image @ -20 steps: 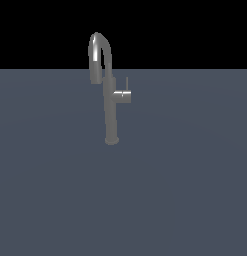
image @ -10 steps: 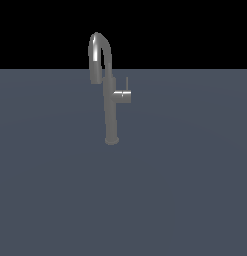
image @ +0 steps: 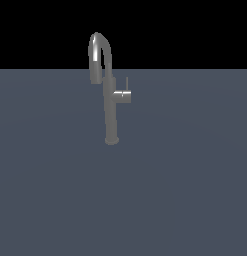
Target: Turn on the faucet by rotating a designated handle.
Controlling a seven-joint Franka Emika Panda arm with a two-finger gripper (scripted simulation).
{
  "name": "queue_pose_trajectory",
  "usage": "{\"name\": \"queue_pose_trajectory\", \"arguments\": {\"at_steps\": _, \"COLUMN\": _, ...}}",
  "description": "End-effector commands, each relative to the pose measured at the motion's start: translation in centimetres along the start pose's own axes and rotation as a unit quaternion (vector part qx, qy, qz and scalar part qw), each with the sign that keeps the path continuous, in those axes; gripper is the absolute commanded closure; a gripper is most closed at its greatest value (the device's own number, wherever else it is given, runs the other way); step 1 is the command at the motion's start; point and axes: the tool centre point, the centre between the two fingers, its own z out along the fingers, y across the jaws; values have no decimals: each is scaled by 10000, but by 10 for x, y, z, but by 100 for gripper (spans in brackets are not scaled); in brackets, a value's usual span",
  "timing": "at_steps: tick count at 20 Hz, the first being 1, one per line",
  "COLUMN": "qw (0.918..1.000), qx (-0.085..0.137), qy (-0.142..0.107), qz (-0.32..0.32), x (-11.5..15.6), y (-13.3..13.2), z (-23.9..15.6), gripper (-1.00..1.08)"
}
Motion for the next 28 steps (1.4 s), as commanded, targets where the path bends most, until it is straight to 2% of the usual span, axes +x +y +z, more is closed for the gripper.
{"name": "queue_pose_trajectory", "arguments": {"at_steps": 1, "qw": 9995, "qx": 174, "qy": -165, "qz": 182, "x": 13, "y": -3, "z": 0, "gripper": 108}}
{"name": "queue_pose_trajectory", "arguments": {"at_steps": 8, "qw": 9923, "qx": 723, "qy": -676, "qz": 749, "x": 52, "y": -10, "z": 3, "gripper": 108}}
{"name": "queue_pose_trajectory", "arguments": {"at_steps": 15, "qw": 9751, "qx": 1297, "qy": -1205, "qz": 1333, "x": 94, "y": -12, "z": 10, "gripper": 108}}
{"name": "queue_pose_trajectory", "arguments": {"at_steps": 22, "qw": 9469, "qx": 1888, "qy": -1746, "qz": 1929, "x": 136, "y": -10, "z": 21, "gripper": 108}}
{"name": "queue_pose_trajectory", "arguments": {"at_steps": 28, "qw": 9123, "qx": 2413, "qy": -2222, "qz": 2451, "x": 173, "y": -6, "z": 35, "gripper": 108}}
